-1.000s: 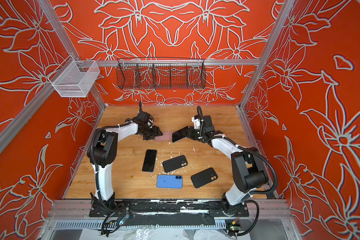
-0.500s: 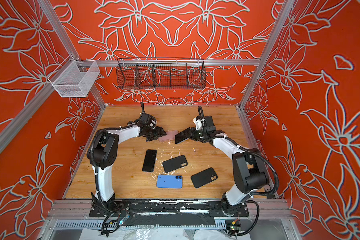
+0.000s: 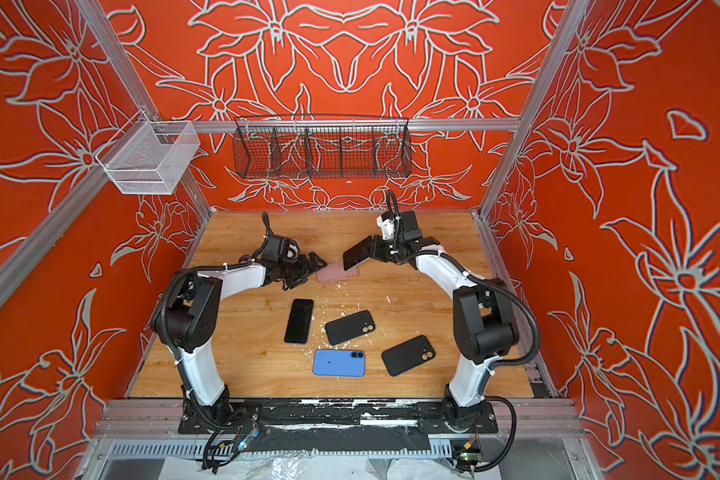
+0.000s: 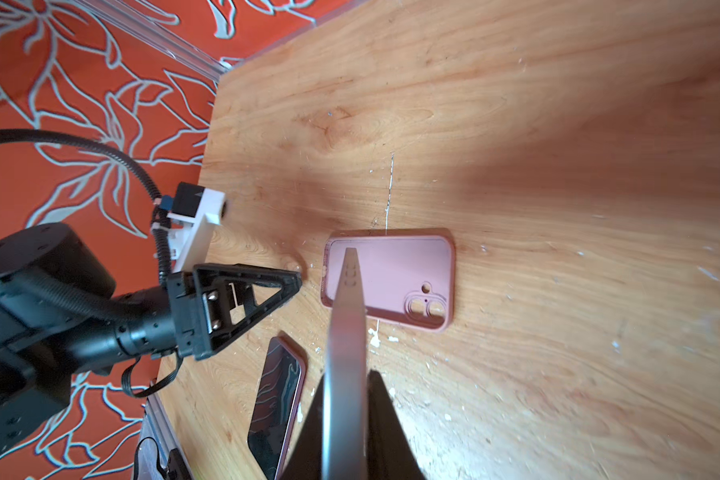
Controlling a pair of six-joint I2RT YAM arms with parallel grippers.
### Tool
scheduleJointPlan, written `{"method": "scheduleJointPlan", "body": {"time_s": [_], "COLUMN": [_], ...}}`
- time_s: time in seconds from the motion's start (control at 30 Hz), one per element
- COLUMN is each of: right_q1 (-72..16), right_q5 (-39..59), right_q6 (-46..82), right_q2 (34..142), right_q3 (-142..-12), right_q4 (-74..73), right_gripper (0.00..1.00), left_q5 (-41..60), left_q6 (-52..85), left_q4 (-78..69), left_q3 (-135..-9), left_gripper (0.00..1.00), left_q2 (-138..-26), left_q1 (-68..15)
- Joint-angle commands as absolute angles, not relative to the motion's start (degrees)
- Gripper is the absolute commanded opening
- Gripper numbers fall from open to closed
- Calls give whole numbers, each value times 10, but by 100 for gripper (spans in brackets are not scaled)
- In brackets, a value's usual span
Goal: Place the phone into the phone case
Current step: 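Lower the black phone into the pink case with the right gripper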
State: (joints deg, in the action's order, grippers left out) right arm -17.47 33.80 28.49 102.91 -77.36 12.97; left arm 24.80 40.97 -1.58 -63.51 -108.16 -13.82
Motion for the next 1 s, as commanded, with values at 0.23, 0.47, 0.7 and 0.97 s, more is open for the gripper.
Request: {"method": "scheduleJointPlan", "body": {"time_s": [0.23, 0.47, 0.7, 0.97], "right_q1": [-209, -219, -229, -229], "right_q5": [380, 388, 383, 379], "right_q6": [292, 310, 328, 337], "right_q2": [1145, 1192, 1214, 1231], "right_q3": [-890, -906, -897, -890], "right_q4": [127, 109, 89, 83], "right_gripper": [0, 0, 0, 0], "left_q5": [283, 285, 294, 297], "left_q6": [475, 485, 500, 506], "left_q4": [-177, -200, -225, -236], "left_q3": [-574, -575, -582, -593], "left_gripper": [100, 100, 100, 100], "left_q2": [-1074, -1093, -1118, -1141], "left_q1": [-135, -134, -133, -132]}}
